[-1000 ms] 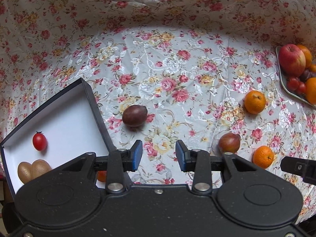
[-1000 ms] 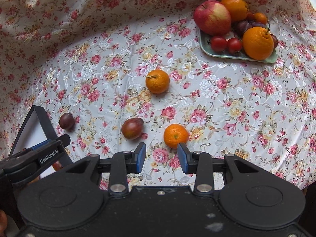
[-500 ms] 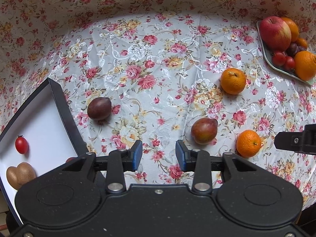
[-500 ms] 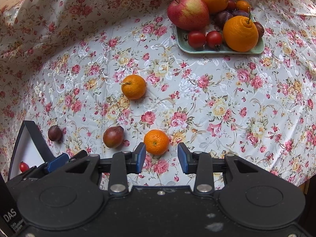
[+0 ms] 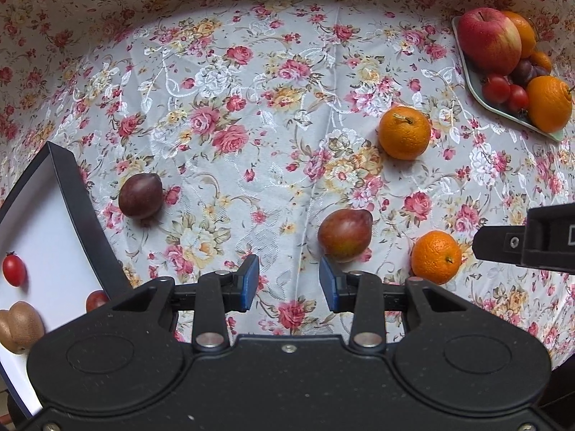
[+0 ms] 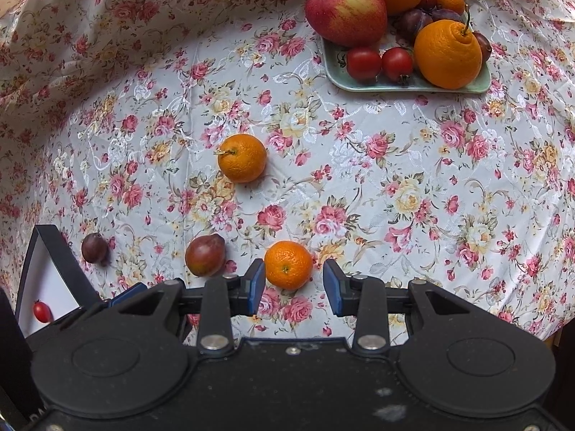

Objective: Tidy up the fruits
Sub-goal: 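Move the left tool toward another dark red plum while the right tool approaches a mandarin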

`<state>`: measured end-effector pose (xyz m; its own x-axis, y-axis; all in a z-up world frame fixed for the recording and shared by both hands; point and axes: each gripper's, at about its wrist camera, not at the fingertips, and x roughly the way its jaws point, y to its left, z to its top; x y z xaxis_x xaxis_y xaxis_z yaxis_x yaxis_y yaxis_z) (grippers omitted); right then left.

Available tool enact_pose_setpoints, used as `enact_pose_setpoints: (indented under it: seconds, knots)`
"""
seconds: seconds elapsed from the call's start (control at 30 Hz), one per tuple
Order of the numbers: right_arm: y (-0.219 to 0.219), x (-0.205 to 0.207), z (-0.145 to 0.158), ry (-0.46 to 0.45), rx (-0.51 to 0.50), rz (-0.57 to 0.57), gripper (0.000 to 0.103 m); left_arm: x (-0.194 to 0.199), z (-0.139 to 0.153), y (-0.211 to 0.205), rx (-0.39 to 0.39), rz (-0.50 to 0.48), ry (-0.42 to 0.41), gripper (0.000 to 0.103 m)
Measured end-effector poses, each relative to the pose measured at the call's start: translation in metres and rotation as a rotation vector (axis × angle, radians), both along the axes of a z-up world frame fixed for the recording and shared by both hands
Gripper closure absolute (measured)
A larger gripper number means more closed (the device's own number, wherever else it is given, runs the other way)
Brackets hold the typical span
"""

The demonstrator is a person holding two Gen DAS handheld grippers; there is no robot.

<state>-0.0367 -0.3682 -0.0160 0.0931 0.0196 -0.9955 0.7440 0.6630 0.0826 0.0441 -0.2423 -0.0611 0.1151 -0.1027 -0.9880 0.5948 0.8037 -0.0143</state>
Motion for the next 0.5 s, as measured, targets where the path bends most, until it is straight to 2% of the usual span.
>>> enact_pose_setpoints:
  seconds: [0.5]
  knots:
    - [-0.024,0.001,-0.003,0.01,0.023,-0.04,0.064,-0.003,-0.014,-0.037,-0.006,-0.035,0.05,0.056]
